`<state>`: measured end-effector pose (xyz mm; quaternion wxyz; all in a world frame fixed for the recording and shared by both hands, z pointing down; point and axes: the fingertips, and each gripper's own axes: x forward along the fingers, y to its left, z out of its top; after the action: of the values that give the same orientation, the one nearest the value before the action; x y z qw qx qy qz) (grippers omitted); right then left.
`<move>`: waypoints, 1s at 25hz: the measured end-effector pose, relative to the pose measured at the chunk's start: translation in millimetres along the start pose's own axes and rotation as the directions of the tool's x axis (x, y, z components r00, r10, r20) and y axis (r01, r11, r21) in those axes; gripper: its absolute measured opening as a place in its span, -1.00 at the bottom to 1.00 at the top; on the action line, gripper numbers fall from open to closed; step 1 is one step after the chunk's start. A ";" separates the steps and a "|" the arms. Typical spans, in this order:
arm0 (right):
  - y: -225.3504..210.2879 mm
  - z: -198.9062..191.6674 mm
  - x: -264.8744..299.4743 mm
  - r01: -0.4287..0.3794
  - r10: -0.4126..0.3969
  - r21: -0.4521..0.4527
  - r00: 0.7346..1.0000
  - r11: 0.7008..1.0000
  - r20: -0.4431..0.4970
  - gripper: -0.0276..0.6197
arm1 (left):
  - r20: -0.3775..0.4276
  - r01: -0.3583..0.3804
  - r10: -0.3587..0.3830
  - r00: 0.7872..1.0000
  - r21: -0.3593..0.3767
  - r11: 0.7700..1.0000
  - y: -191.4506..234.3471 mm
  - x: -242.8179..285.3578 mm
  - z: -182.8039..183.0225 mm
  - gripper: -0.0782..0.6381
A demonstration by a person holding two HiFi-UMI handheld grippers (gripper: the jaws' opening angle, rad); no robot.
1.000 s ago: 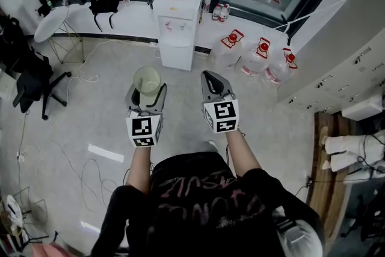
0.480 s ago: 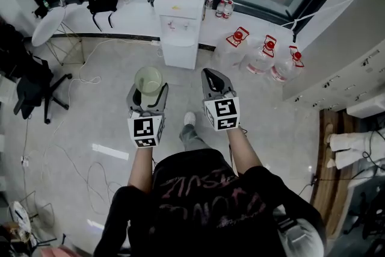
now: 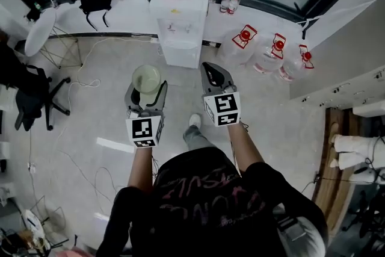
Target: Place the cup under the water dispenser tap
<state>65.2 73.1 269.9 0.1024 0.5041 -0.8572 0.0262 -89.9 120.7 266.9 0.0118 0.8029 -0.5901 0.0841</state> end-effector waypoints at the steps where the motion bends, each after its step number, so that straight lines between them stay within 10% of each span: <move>1: -7.0 0.2 12.4 0.000 0.000 -0.001 1.000 1.000 -0.007 -0.87 | 0.002 0.003 -0.003 1.000 0.001 1.000 3.5 13.5 1.4 0.15; 25: -87.4 -23.2 175.1 -0.022 0.026 0.049 0.995 0.999 -0.092 -0.87 | -0.028 0.046 -0.046 0.999 -0.002 0.999 60.9 202.5 -3.2 0.16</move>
<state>62.2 -116.7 322.8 0.1296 0.4943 -0.8566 0.0715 -89.5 -88.9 295.3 0.0226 0.8149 -0.5714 0.0945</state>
